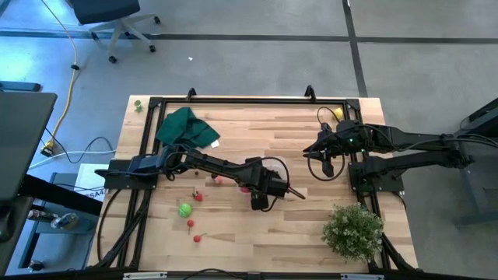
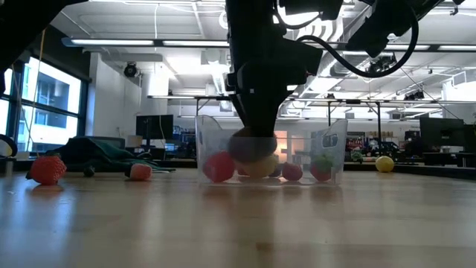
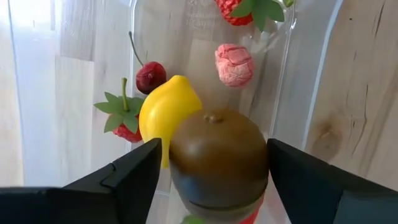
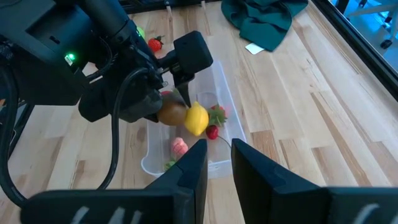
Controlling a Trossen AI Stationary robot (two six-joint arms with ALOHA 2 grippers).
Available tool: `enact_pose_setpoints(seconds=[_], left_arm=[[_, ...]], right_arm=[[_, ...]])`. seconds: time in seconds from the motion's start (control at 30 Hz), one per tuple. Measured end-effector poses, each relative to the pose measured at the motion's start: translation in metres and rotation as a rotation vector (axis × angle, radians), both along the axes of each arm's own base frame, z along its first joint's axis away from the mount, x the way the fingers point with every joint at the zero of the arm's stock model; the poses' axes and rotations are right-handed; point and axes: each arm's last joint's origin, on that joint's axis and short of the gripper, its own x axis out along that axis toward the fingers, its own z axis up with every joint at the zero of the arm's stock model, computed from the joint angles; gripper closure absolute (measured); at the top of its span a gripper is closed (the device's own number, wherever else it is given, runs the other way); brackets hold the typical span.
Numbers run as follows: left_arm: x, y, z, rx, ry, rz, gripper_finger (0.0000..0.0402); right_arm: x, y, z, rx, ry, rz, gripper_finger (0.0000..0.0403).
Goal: Pick and placing Produce into tupperware
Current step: Put the brown kiwi into the transparent bin
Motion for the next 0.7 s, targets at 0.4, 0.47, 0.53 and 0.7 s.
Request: enact_pose_setpoints(seconds=[0.4, 0.47, 0.53, 0.7], left_arm=[[-0.0005, 0.0, 0.0006, -0.002, 0.003, -0.003, 0.0113], [-0.0007, -0.0001, 0.0006, -0.003, 0.005, -0.003, 0.0112], [-0.0011, -0.0001, 0.0005, -0.006, 0.01, -0.003, 0.0112], [-0.0024, 0.0, 0.003, -0.005, 0.025, -0.005, 0.0112]], right_arm=[[-0.0001, 0.0, 0.0, 0.0, 0.0, 0.0, 0.034], [0.0, 0.0, 0.0, 0.0, 0.0, 0.0, 0.034], [0.0, 0.0, 0.0, 0.0, 0.0, 0.0, 0.034], [0.0, 0.0, 0.0, 0.0, 0.0, 0.0, 0.034]])
